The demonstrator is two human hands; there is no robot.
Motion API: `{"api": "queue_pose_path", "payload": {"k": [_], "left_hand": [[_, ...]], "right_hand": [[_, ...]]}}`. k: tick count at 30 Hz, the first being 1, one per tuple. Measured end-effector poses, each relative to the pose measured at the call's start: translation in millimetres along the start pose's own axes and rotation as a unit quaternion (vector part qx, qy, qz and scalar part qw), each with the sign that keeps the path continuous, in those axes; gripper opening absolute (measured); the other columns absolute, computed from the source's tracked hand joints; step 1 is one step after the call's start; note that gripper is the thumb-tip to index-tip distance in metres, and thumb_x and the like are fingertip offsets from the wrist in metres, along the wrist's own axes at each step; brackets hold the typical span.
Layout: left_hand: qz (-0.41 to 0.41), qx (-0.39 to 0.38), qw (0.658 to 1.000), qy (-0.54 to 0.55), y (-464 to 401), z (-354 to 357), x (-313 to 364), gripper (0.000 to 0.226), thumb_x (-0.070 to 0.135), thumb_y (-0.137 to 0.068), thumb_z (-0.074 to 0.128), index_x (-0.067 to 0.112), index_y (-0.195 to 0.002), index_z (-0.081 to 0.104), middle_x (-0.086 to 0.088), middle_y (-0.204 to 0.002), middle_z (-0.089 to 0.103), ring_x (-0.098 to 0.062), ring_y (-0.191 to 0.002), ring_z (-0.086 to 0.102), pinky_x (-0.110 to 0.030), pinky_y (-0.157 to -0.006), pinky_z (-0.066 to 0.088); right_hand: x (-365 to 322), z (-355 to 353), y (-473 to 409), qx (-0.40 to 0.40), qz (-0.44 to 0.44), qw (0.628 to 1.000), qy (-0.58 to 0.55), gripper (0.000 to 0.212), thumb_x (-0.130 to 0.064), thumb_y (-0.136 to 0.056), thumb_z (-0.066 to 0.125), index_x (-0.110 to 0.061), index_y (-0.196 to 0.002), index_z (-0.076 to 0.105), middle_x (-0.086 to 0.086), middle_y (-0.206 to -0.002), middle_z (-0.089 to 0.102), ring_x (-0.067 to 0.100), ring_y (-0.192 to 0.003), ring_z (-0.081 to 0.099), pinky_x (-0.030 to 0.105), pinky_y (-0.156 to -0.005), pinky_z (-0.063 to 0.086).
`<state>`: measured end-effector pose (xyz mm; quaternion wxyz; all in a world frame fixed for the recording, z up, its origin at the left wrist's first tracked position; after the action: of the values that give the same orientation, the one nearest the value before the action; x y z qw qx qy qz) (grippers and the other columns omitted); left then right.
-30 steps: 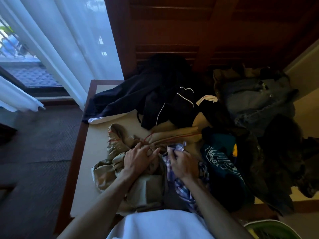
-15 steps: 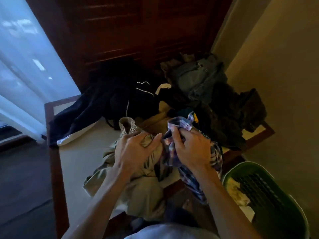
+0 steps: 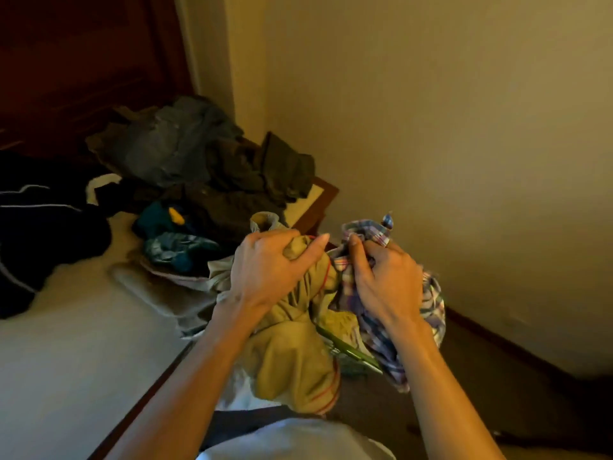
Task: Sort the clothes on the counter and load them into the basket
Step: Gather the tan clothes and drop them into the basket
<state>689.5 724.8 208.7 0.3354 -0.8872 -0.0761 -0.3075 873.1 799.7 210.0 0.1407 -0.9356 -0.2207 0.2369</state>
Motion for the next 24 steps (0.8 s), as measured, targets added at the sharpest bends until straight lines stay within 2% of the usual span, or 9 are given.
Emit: {"api": "queue_pose_path", "payload": {"k": [3,6,10,13,14,16,18,21,24], "left_hand": [[0.027,-0.017,0.999,0.013,-20,49,39,0.061,0.060,-0.097,0.058,0.015,-0.056,0.055,0.005,-0.051,0.052,-0.013,-0.043,0.050,-0.040,-0.043,0.045],[0.014,-0.026,0.999,0.044,-40,75,64,0.061,0.065,-0.096,0.054,0.017,-0.058,0.059,0.004,-0.052,0.056,-0.014,-0.045,0.055,-0.042,-0.046,0.049],[-0.004,-0.039,0.996,0.085,-66,101,79,0.059,0.066,-0.094,0.057,0.020,-0.057,0.058,0.002,-0.052,0.056,-0.018,-0.047,0.056,-0.045,-0.051,0.051],[-0.005,-0.053,0.993,0.104,-85,122,86,0.056,0.062,-0.094,0.060,0.021,-0.056,0.056,0.002,-0.052,0.055,-0.020,-0.050,0.056,-0.047,-0.058,0.053],[-0.004,-0.056,0.993,0.108,-91,130,88,0.056,0.062,-0.093,0.061,0.022,-0.054,0.054,0.004,-0.052,0.054,-0.020,-0.051,0.055,-0.047,-0.062,0.053],[0.002,-0.064,0.992,0.110,-103,147,92,0.060,0.066,-0.091,0.059,0.021,-0.052,0.051,0.005,-0.051,0.052,-0.023,-0.053,0.054,-0.047,-0.064,0.053],[0.009,-0.071,0.991,0.113,-115,166,95,0.063,0.069,-0.090,0.058,0.021,-0.051,0.047,0.007,-0.049,0.048,-0.022,-0.052,0.052,-0.045,-0.061,0.051],[0.003,-0.086,0.989,0.122,-133,189,104,0.055,0.071,-0.088,0.057,0.032,-0.050,0.050,0.014,-0.050,0.043,-0.019,-0.061,0.052,-0.039,-0.066,0.049],[0.024,-0.089,0.982,0.162,-159,203,126,0.059,0.059,-0.092,0.063,0.026,-0.047,0.043,0.013,-0.047,0.042,-0.015,-0.054,0.047,-0.045,-0.078,0.051]], "right_hand": [[70,-26,-8,0.034,0.059,0.998,0.009,0.052,-0.052,-0.102,0.041,-0.025,-0.061,0.058,0.002,-0.069,0.063,0.025,-0.068,0.061,0.031,-0.054,0.028],[122,-42,-21,0.079,0.101,0.992,-0.020,0.049,-0.047,-0.103,0.044,-0.017,-0.073,0.071,0.008,-0.076,0.069,0.026,-0.073,0.062,0.031,-0.057,0.026],[181,-19,-38,0.140,0.165,0.970,-0.113,0.048,-0.050,-0.103,0.038,-0.021,-0.075,0.065,0.011,-0.081,0.068,0.029,-0.079,0.062,0.032,-0.062,0.033],[218,29,-41,0.048,0.190,0.971,-0.133,0.050,-0.057,-0.102,0.031,-0.024,-0.091,0.065,0.014,-0.103,0.063,0.033,-0.102,0.059,0.038,-0.078,0.048],[231,46,-40,-0.019,0.201,0.974,-0.106,0.052,-0.061,-0.101,0.029,-0.026,-0.103,0.068,0.017,-0.121,0.058,0.038,-0.116,0.054,0.043,-0.091,0.049],[253,71,-35,-0.122,0.244,0.959,-0.070,0.053,-0.063,-0.099,0.033,-0.027,-0.119,0.067,0.018,-0.148,0.039,0.041,-0.138,0.035,0.058,-0.109,0.038],[269,81,-28,-0.131,0.274,0.950,-0.071,0.048,-0.056,-0.101,0.040,-0.021,-0.116,0.068,0.020,-0.141,0.042,0.042,-0.134,0.039,0.059,-0.106,0.039],[282,81,-19,-0.096,0.297,0.943,-0.112,0.045,-0.047,-0.103,0.042,-0.011,-0.108,0.070,0.020,-0.119,0.050,0.041,-0.117,0.051,0.048,-0.099,0.045],[293,74,-9,-0.070,0.340,0.923,-0.164,0.042,-0.039,-0.105,0.044,-0.006,-0.111,0.069,0.022,-0.120,0.054,0.038,-0.117,0.052,0.042,-0.099,0.042]]}}
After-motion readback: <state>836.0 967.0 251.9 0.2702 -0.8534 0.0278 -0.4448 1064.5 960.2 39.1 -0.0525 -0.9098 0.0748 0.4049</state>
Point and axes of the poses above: each hand's wrist, its own y-axis away from the middle knuckle, its own z-axis out of the palm, x = y × z, the point moved 3 cm from there along -y, towards the middle knuckle
